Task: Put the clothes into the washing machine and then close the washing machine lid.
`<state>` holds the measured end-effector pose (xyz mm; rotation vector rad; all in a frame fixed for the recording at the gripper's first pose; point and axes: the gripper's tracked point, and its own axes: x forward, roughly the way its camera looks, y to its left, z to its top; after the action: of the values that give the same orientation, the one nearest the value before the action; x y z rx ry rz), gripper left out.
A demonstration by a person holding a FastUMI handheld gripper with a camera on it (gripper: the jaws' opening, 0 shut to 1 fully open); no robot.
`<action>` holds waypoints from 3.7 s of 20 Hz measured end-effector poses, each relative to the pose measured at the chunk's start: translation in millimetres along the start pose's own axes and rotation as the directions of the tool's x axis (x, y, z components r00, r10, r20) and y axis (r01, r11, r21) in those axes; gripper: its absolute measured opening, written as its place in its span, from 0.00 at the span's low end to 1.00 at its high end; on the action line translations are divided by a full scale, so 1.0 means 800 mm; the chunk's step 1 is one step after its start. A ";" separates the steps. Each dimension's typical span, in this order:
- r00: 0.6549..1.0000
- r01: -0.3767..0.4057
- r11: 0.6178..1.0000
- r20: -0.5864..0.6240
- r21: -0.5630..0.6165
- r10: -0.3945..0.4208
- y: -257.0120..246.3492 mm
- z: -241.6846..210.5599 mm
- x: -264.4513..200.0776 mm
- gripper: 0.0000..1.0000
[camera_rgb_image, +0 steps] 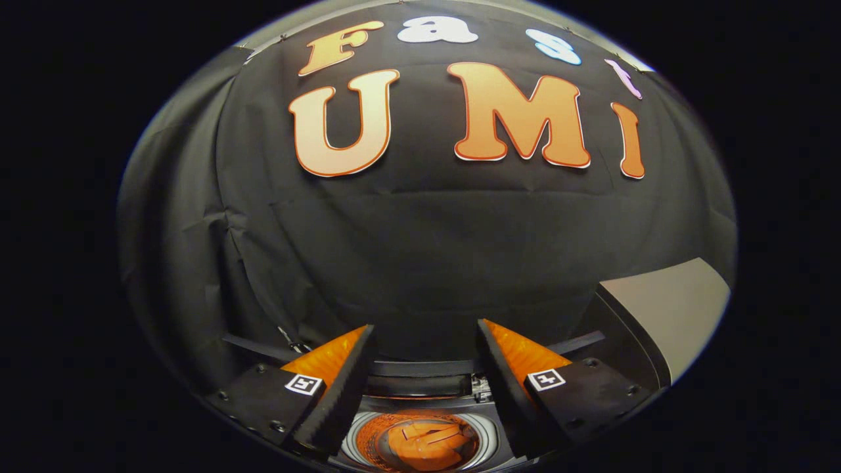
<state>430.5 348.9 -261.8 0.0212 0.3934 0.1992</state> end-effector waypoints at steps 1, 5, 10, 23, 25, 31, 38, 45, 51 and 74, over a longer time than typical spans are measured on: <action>1.000 -0.003 1.000 0.007 -0.003 0.003 0.001 0.001 0.000 0.98; 0.999 -0.007 1.000 0.034 -0.009 0.008 0.001 -0.003 -0.004 0.98; 0.996 -0.007 1.000 0.088 -0.014 0.009 -0.001 -0.003 0.007 0.98; 0.999 -0.037 0.998 -0.016 0.053 0.038 -0.023 -0.062 -0.032 0.99; 0.999 -0.045 0.998 0.019 0.054 0.044 -0.026 -0.031 -0.052 0.99; 0.985 -0.066 0.997 0.162 0.040 0.059 -0.042 0.070 -0.177 0.99; 0.965 -0.032 0.999 0.263 0.030 0.023 -0.087 0.134 -0.306 0.99; 0.942 -0.008 0.999 0.336 0.038 -0.005 -0.151 0.182 -0.411 0.99; 0.922 0.029 0.999 0.386 0.021 -0.035 -0.209 0.217 -0.457 0.99; 0.887 0.135 0.991 0.444 0.012 -0.126 -0.310 0.278 -0.481 0.99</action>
<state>214.6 34.0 74.6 0.0206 -0.0668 0.0598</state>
